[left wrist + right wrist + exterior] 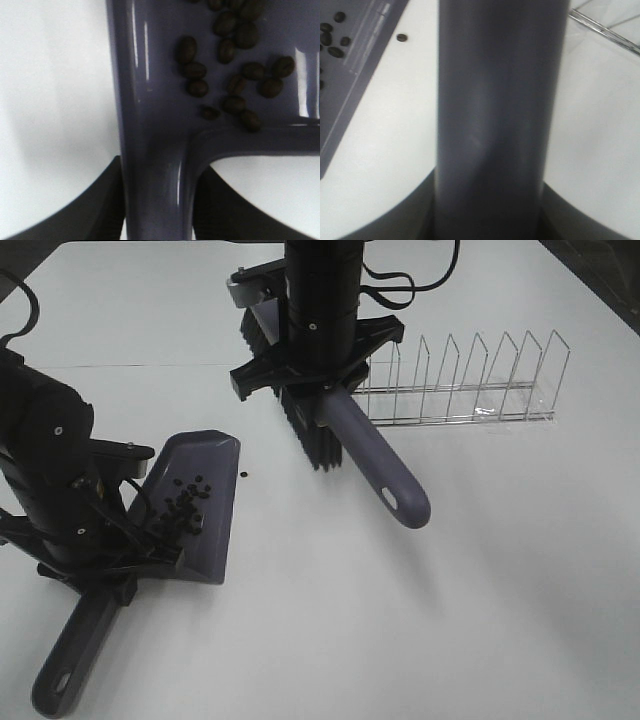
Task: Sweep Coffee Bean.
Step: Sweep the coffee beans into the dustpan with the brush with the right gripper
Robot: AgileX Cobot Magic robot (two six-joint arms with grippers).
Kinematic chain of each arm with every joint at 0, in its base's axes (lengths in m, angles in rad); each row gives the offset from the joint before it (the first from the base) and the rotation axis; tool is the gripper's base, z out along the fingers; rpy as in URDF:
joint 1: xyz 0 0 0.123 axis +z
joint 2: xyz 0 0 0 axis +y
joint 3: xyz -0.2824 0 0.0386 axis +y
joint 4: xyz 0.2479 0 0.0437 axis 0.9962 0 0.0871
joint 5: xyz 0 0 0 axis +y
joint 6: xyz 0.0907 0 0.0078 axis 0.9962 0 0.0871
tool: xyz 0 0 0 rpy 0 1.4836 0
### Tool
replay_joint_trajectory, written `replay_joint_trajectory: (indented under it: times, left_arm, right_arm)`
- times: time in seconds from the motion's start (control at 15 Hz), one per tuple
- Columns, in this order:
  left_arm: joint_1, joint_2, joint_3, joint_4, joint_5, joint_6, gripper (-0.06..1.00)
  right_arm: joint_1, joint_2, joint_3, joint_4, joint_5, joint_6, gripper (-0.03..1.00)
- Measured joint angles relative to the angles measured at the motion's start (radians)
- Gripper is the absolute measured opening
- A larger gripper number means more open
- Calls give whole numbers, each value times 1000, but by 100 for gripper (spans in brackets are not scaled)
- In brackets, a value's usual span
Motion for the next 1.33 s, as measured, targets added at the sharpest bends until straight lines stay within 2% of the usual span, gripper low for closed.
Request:
replay_joint_trajectory:
  times: [0.2,0.4,0.53,0.8,1.0,1.33]
  left_arm:
    - [0,0,0,-3,0,0,32]
    - [0,0,0,-9,-1,0,32]
    - [0,1,0,-18,-2,0,32]
    - [0,2,0,-32,-3,0,32]
    - [0,2,0,-32,-3,0,32]
    - [0,2,0,-35,-3,4,32]
  right_arm:
    - [-44,-23,76,-11,2,-4,32]
    - [-66,-18,104,-125,4,15,32]
    - [-70,13,104,-145,-24,25,32]
    - [-65,104,104,-31,-51,19,32]
    - [-13,133,102,36,-96,-13,32]
    - [94,219,19,250,-110,-81,32]
